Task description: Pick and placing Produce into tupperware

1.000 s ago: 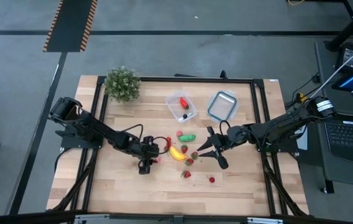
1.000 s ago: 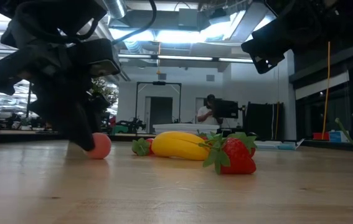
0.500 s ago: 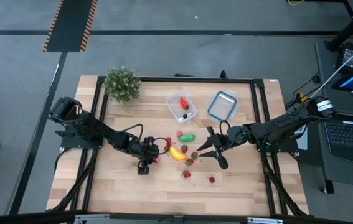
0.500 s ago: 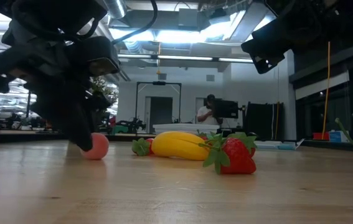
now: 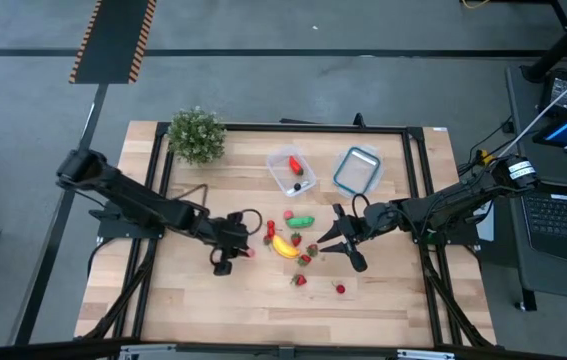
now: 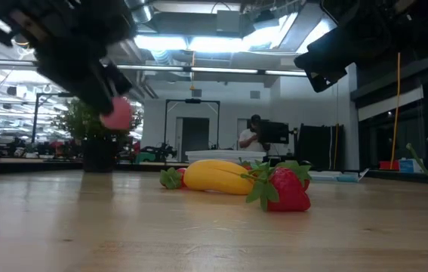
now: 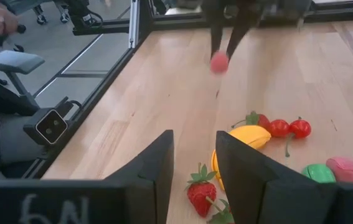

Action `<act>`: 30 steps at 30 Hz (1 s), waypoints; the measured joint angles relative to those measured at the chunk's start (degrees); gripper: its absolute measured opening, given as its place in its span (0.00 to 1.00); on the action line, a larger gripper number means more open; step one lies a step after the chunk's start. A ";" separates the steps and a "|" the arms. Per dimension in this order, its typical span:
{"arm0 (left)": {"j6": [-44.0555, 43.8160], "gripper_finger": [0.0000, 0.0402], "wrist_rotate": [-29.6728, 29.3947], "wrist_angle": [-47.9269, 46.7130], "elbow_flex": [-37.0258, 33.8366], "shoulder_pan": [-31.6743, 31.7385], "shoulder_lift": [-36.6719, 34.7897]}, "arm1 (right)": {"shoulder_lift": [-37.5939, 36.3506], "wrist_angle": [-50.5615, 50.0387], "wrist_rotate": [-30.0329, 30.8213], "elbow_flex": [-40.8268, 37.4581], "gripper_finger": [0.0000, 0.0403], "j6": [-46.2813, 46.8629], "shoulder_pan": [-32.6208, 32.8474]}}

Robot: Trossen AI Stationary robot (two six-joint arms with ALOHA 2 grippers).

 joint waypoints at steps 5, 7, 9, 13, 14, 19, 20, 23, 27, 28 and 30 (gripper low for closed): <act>0.68 0.10 -3.24 -4.68 0.00 -0.09 -8.59 | 0.00 -0.49 0.01 0.00 0.30 -0.01 -0.02; 1.63 0.10 -4.31 -5.86 -0.02 -0.09 -11.45 | 0.00 -0.49 0.00 0.00 0.30 -0.04 -0.01; 1.97 0.10 -5.26 -6.43 -0.02 -0.07 -13.85 | 0.00 -0.47 0.01 0.00 0.30 -0.04 -0.01; 3.84 0.10 -8.13 -8.25 -0.02 -0.02 -17.59 | 0.00 -0.48 0.01 0.00 0.30 -0.09 -0.01; 4.48 0.10 -8.85 -8.55 -0.06 -0.04 -18.54 | 0.00 -0.44 0.00 0.00 0.30 -0.09 0.00; 6.38 0.10 -10.89 -8.67 -0.12 -0.02 -21.31 | 0.00 -0.46 0.01 0.00 0.30 -0.13 0.00; 6.38 0.10 -11.13 -8.59 -0.12 -0.02 -21.68 | 0.00 -0.50 0.01 0.00 0.30 -0.19 -0.01; 6.30 0.10 -12.15 -8.15 -1.67 -0.02 -22.96 | 0.00 -0.47 0.02 0.00 0.30 -0.42 -0.02; 5.06 0.10 -12.59 -2.15 -6.82 -0.02 -24.83 | 0.00 -0.49 0.02 0.00 0.30 -1.33 -0.02; 5.03 0.09 -12.57 0.01 -8.05 -0.02 -25.23 | 0.00 -0.48 0.01 0.00 0.30 -1.58 -0.01; 5.20 0.09 -12.55 4.66 -10.71 -0.02 -26.34 | 0.00 -0.30 0.00 0.00 0.30 -1.78 -0.01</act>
